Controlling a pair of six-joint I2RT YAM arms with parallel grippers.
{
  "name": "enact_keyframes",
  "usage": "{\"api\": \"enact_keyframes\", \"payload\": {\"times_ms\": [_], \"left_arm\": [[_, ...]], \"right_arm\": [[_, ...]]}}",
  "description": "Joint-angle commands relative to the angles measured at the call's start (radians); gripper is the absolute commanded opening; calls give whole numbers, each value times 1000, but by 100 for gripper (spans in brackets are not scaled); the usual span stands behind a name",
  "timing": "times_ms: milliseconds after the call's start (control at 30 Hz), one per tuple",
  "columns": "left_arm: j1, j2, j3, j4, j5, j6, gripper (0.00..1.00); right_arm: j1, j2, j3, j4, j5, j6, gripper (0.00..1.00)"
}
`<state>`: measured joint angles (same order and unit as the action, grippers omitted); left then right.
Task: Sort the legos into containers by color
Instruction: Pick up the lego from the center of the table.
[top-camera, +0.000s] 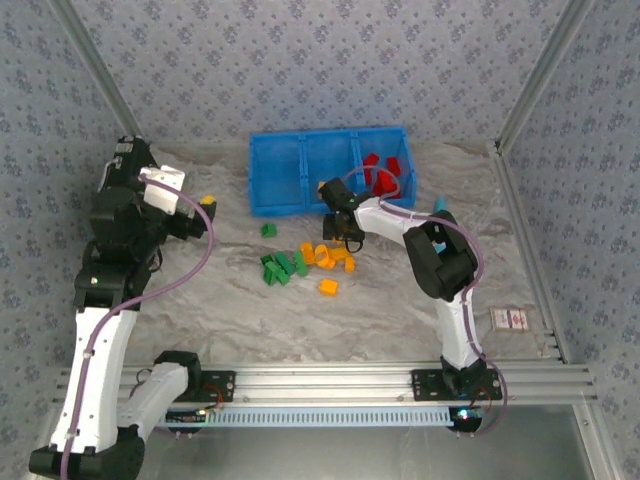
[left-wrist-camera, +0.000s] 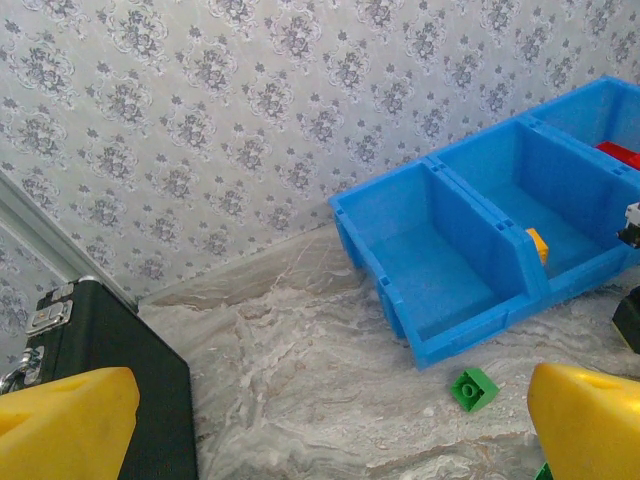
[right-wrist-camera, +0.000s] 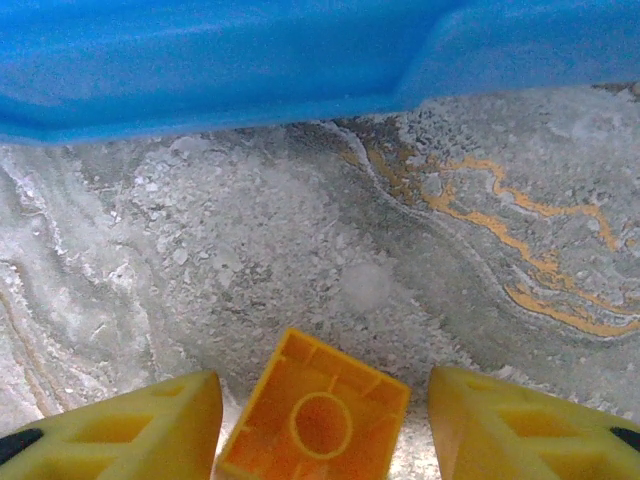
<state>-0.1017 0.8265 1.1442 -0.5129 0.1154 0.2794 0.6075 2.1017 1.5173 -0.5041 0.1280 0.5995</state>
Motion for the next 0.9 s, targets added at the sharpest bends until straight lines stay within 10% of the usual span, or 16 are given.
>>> {"api": "enact_keyframes", "payload": {"times_ms": [0,400,867], "left_arm": [[-8,-4,15,12,8,9,100],[-12,2,12,13,-7,15,100],[0,58,-2,17,-29,30,100]], "right_arm": [[5,12,11,-19,19,11,50],[-10,-71,10,-64,21,-52,30],[-88,137,544,-205,7,-233,29]]}}
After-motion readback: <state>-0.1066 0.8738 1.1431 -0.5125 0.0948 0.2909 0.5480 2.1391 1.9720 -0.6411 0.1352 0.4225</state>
